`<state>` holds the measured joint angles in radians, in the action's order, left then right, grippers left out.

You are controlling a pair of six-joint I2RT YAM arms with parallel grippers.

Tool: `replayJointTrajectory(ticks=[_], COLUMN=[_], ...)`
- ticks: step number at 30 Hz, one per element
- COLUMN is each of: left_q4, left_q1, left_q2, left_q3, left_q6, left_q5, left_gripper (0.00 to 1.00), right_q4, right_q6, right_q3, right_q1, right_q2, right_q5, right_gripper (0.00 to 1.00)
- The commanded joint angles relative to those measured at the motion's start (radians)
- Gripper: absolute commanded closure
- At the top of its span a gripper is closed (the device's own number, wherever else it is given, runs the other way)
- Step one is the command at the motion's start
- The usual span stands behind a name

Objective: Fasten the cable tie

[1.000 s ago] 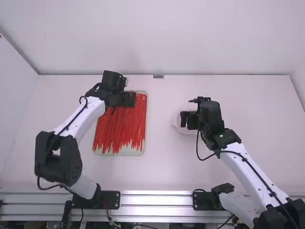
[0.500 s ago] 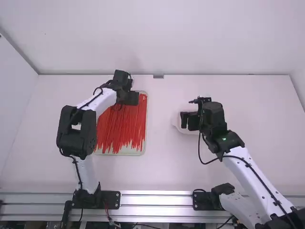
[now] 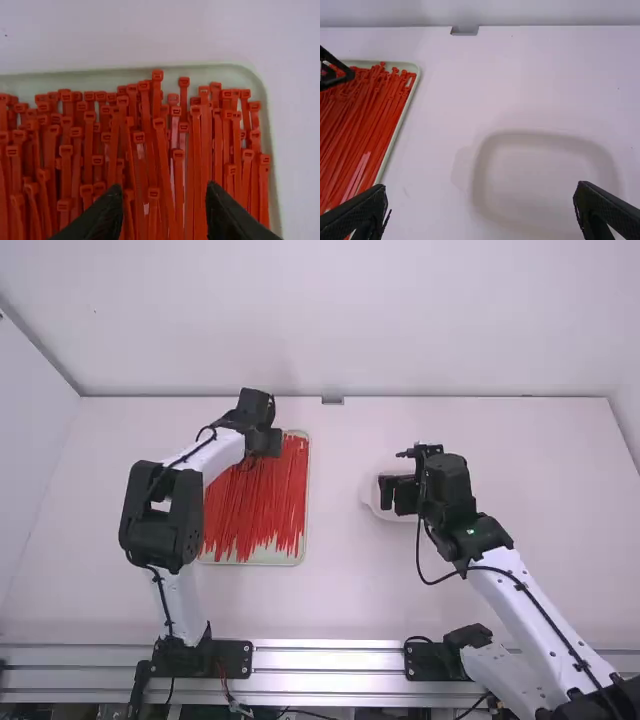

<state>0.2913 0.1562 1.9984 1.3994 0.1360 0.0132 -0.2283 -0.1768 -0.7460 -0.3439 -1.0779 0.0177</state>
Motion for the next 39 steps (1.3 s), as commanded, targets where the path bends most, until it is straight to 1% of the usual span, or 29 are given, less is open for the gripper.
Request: replayJointTrajectory(ticks=[1,5,10,14,23,33,38,39], left_q4=[-0.002,-0.006,-0.07,-0.12,-0.219,-0.372,-0.424,-0.424], left_q1=[-0.012,-0.011,-0.011,-0.01,-0.012,-0.016,-0.027,-0.025], left_q2=[0.011,0.013,0.013,0.013,0.013,0.013,0.013,0.013], left_q3=[-0.025,-0.04,-0.085,-0.124,-0.195,-0.267,-0.294,-0.294], left_q6=[0.011,0.013,0.013,0.035,0.032,-0.007,0.015,0.016], left_q5=[0.011,0.004,0.004,0.007,0.004,-0.026,-0.019,-0.02], left_gripper=[0.57,0.58,0.58,0.61,0.59,0.59,0.62,0.65], right_q4=[-0.007,-0.022,-0.033,-0.041,-0.044,-0.044,-0.045,-0.045], right_q6=[0.002,-0.002,-0.002,-0.002,0.001,-0.002,-0.002,-0.002], right_q3=[0.006,0.006,0.006,0.006,0.006,0.006,0.006,0.006], right_q1=[-0.005,-0.003,-0.004,-0.005,-0.004,-0.004,-0.004,-0.004], right_q2=[0.012,0.012,0.012,0.012,0.012,0.012,0.012,0.012], right_q5=[-0.002,-0.002,-0.002,-0.004,-0.021,-0.021,-0.021,-0.021], right_gripper=[0.01,0.01,0.01,0.01,0.01,0.01,0.01,0.01])
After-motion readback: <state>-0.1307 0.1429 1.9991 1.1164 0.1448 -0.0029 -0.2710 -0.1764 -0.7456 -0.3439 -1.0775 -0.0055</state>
